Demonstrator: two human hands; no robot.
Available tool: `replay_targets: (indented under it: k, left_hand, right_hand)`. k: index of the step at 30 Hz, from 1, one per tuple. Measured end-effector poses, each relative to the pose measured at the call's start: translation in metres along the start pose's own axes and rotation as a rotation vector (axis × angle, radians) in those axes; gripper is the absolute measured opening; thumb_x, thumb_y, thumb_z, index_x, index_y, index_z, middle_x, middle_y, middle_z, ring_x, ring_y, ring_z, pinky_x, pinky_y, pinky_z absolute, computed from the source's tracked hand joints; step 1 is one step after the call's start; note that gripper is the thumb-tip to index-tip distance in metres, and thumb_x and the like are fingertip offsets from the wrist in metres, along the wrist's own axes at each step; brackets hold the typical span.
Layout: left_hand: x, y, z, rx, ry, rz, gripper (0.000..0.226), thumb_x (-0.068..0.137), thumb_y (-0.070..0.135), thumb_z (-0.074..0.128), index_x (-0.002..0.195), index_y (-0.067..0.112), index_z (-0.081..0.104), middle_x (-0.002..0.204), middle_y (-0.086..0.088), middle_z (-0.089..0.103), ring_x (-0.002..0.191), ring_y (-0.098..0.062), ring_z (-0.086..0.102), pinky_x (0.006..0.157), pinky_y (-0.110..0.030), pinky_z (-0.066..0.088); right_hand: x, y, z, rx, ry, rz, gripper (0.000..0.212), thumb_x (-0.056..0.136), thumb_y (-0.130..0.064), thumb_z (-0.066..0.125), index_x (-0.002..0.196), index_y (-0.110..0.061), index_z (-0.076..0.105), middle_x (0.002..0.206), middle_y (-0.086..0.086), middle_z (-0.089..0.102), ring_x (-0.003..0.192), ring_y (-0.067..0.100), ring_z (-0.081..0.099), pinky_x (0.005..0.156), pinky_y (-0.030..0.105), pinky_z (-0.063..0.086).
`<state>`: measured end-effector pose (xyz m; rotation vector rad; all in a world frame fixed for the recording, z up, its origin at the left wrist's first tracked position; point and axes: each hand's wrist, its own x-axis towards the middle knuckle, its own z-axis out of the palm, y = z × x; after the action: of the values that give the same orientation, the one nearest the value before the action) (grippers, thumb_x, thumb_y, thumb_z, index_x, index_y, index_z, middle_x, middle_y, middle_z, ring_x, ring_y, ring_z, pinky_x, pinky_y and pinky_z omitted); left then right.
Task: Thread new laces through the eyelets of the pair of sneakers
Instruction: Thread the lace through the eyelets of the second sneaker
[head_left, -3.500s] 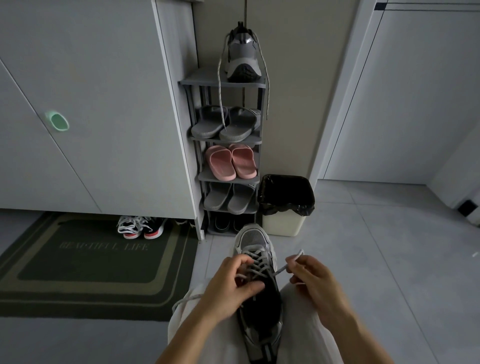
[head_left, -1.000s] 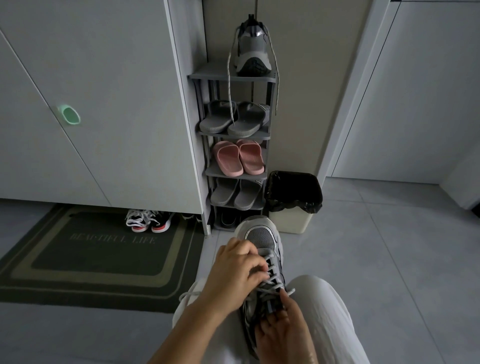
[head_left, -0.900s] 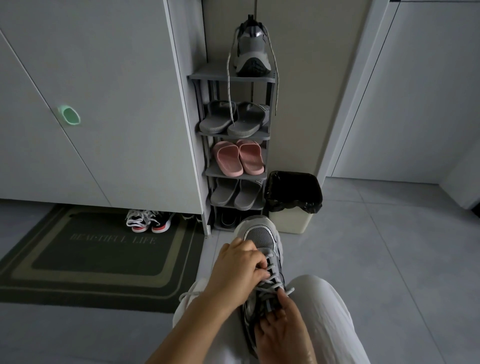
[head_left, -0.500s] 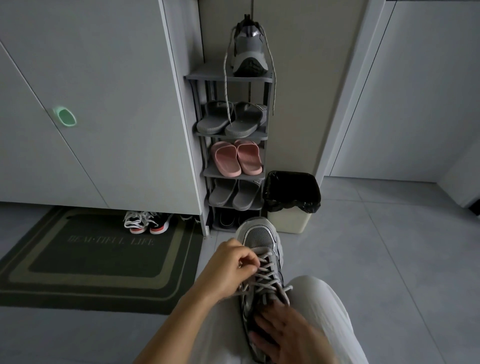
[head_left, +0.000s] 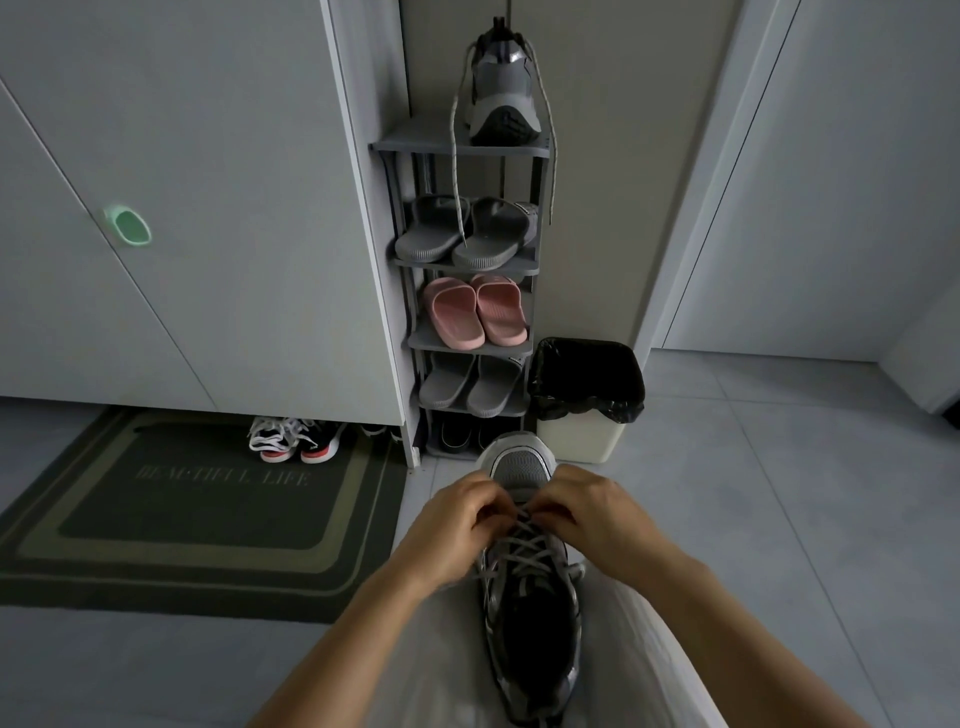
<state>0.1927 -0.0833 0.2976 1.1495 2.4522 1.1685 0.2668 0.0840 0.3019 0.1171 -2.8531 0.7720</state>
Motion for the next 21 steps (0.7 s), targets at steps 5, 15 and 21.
replay_targets:
  k: [5,15,21]
  left_hand:
    - [-0.009,-0.007,0.009,-0.214,0.115,-0.089,0.017,0.081,0.005,0.065,0.076,0.021,0.064,0.079,0.010,0.059,0.078,0.005,0.056,0.070,-0.005,0.039]
    - [-0.014,-0.009,-0.001,-0.018,-0.043,0.073,0.012,0.083,0.018,0.065,0.093,0.017,0.069,0.093,0.020,0.048,0.090,-0.003,0.055,0.081,-0.017,0.044]
    - [-0.016,-0.009,0.004,0.047,0.009,0.110,0.015,0.084,0.022,0.056,0.089,0.008,0.061,0.095,0.017,0.048,0.089,-0.003,0.054,0.076,-0.016,0.043]
  right_hand:
    - [-0.009,0.003,0.015,0.189,0.119,0.083,0.015,0.081,-0.021,0.056,0.082,-0.009,0.066,0.078,-0.014,0.049,0.074,-0.006,0.049,0.068,0.004,0.037]
    - [-0.013,0.007,-0.001,0.202,-0.030,0.014,0.006,0.077,-0.016,0.071,0.082,-0.014,0.069,0.084,-0.018,0.047,0.076,-0.002,0.052,0.067,0.007,0.039]
    - [-0.009,0.004,0.004,0.126,-0.027,0.000,0.014,0.072,-0.024,0.054,0.075,-0.012,0.061,0.071,-0.021,0.043,0.065,-0.001,0.049,0.062,0.008,0.038]
